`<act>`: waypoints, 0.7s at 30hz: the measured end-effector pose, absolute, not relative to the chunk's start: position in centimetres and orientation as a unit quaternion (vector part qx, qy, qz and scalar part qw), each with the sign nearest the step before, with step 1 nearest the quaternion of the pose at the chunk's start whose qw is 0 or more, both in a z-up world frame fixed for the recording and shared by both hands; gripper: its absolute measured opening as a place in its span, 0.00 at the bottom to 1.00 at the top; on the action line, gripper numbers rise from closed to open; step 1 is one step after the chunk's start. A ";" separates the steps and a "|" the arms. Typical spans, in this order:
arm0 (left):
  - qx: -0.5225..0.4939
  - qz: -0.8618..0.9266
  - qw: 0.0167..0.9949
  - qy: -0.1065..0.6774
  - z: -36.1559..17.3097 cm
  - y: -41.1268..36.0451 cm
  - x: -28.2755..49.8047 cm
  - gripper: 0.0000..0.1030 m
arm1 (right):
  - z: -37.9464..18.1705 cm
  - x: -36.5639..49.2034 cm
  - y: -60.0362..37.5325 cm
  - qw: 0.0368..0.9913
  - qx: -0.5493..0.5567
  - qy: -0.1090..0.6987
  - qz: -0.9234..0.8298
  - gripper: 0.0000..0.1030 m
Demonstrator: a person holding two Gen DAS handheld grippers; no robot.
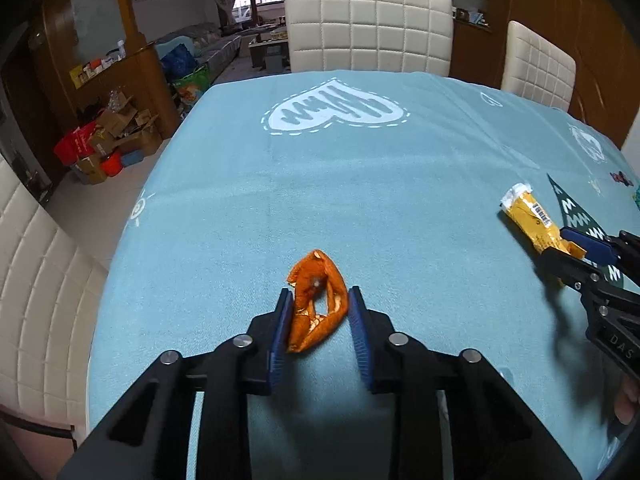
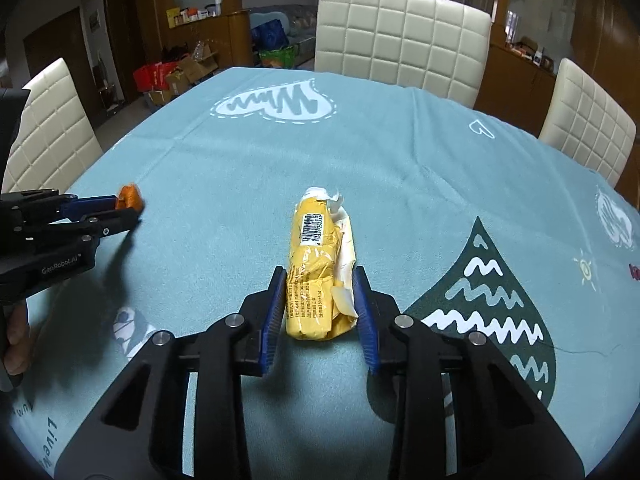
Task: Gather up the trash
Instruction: 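Grasp the orange piece with the left tool while the right tool grasps the yellow wrapper, then carry the orange piece over the bin while the right tool carries the yellow wrapper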
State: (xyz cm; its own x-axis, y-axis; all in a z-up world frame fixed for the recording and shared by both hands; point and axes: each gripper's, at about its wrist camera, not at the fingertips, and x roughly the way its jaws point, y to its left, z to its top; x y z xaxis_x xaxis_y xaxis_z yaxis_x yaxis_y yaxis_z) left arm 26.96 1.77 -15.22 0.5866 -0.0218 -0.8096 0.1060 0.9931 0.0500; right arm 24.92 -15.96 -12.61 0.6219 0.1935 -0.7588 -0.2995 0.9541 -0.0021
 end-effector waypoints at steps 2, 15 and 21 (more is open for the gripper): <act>0.057 -0.038 0.894 0.444 -14.7 1.6 26.1 0.21 | -12.1 24.4 -15.8 0.899 -0.066 0.409 0.139 0.34; 0.091 -0.036 0.911 0.400 -10.2 2.4 20.2 0.20 | -7.6 19.3 -11.8 0.904 -0.109 0.375 0.176 0.34; 0.094 -0.017 0.916 0.390 -8.9 4.4 17.6 0.20 | -6.0 17.0 -8.5 0.903 -0.130 0.358 0.197 0.34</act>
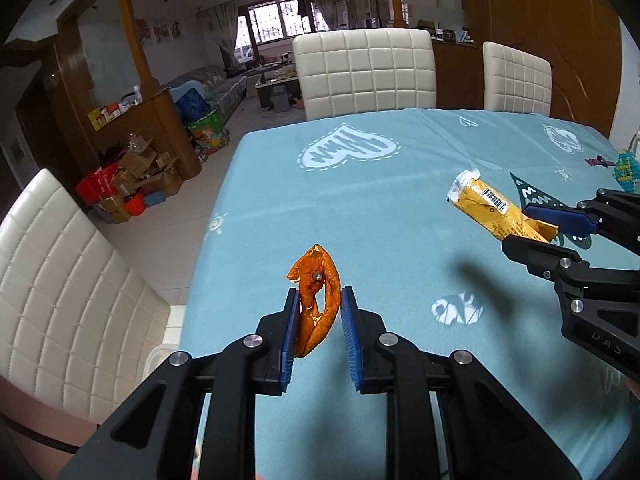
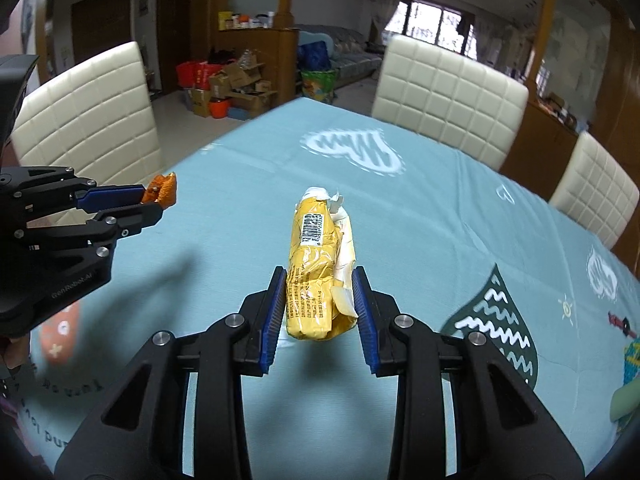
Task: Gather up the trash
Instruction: 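Carry the orange piece over the bin while the right tool carries the yellow wrapper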
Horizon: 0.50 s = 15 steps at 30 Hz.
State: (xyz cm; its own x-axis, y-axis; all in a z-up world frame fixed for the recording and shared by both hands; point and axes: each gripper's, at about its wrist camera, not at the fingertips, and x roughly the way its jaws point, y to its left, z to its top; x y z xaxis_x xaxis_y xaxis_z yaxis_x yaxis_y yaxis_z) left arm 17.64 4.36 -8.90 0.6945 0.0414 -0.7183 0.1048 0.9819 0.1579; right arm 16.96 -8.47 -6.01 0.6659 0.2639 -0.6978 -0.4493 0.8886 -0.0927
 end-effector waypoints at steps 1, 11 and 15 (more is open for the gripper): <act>0.092 -0.013 0.916 0.389 -8.7 4.9 17.2 0.20 | -5.8 16.7 -8.1 0.903 -0.131 0.356 0.200 0.34; 0.092 0.040 0.923 0.371 -7.7 9.7 13.0 0.20 | -4.9 14.0 -3.6 0.897 -0.146 0.345 0.234 0.34; 0.090 0.056 0.925 0.366 -7.5 11.1 11.9 0.20 | -4.8 13.5 -2.1 0.894 -0.154 0.344 0.242 0.34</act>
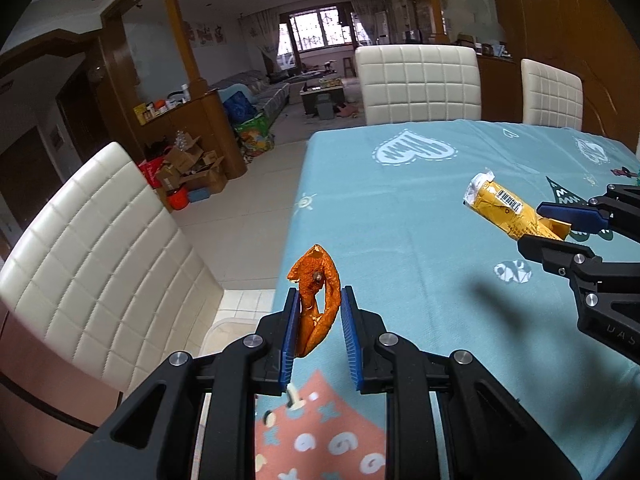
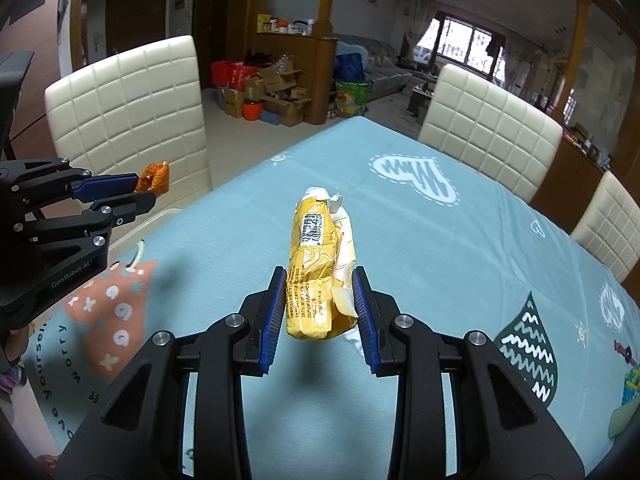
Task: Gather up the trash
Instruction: 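Carry the orange piece over the bin while the right tool carries the yellow wrapper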
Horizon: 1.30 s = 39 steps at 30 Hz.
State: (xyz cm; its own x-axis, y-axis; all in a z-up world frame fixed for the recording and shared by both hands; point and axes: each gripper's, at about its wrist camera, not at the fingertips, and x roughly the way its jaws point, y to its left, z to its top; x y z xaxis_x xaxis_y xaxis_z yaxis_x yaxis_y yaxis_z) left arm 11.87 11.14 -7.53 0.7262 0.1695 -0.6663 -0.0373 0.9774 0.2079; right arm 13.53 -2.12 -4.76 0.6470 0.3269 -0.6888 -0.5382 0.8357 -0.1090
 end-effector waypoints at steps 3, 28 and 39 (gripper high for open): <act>0.087 0.067 0.925 0.364 -7.6 12.3 11.4 0.20 | -4.8 13.3 -1.0 0.891 -0.159 0.344 0.249 0.34; 0.054 0.128 0.915 0.379 -8.7 20.4 9.0 0.21 | -5.4 11.5 8.9 0.864 -0.192 0.338 0.318 0.34; 0.042 0.148 0.907 0.392 -9.8 23.0 8.0 0.21 | -5.6 11.0 12.5 0.853 -0.201 0.336 0.344 0.35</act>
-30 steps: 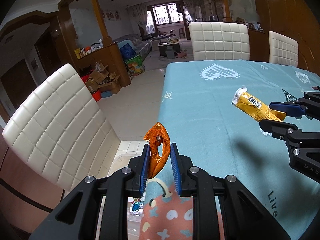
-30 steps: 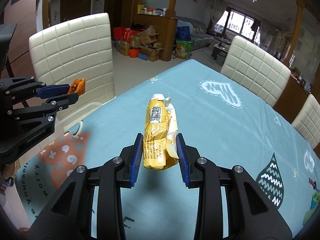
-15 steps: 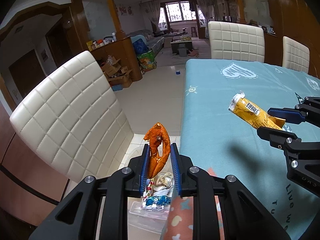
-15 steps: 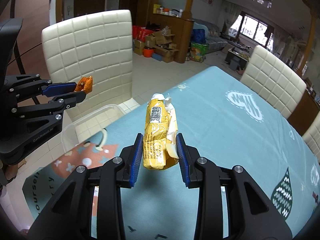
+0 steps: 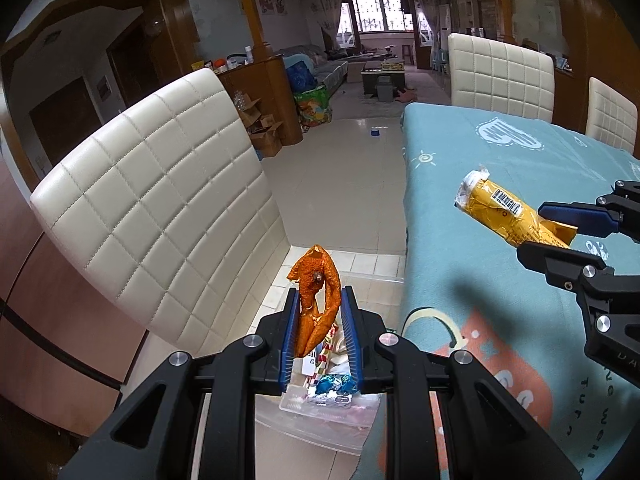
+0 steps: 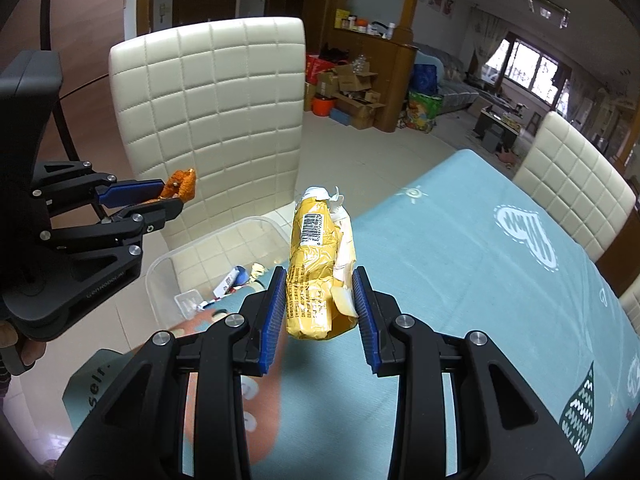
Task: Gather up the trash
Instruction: 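Carry the orange piece over the bin while the right tool carries the yellow wrapper, then open the left tool and right tool over the bin to drop both items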
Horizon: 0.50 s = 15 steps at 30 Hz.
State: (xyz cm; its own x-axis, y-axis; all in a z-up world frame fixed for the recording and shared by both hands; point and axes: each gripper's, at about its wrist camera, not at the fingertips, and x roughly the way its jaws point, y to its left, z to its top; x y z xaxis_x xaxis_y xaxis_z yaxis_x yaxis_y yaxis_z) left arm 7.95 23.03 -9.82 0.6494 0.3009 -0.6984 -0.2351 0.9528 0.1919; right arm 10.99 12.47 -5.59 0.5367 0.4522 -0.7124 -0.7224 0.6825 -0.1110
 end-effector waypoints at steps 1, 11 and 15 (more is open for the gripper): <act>0.041 0.149 0.907 0.392 -9.9 23.2 7.9 0.21 | -5.6 10.9 12.7 0.852 -0.202 0.336 0.346 0.35; 0.033 0.156 0.903 0.399 -10.4 24.3 7.4 0.21 | -5.7 10.6 14.0 0.847 -0.207 0.335 0.357 0.35; 0.031 0.158 0.903 0.399 -10.4 24.5 7.2 0.21 | -5.9 10.8 14.2 0.846 -0.207 0.336 0.357 0.35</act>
State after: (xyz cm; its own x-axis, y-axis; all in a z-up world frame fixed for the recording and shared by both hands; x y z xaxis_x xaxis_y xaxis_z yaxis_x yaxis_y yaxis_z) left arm 7.24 24.53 -10.39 0.6316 0.3103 -0.7105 -0.2602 0.9481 0.1827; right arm 10.75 14.23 -5.87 0.5187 0.4650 -0.7175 -0.7437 0.6594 -0.1103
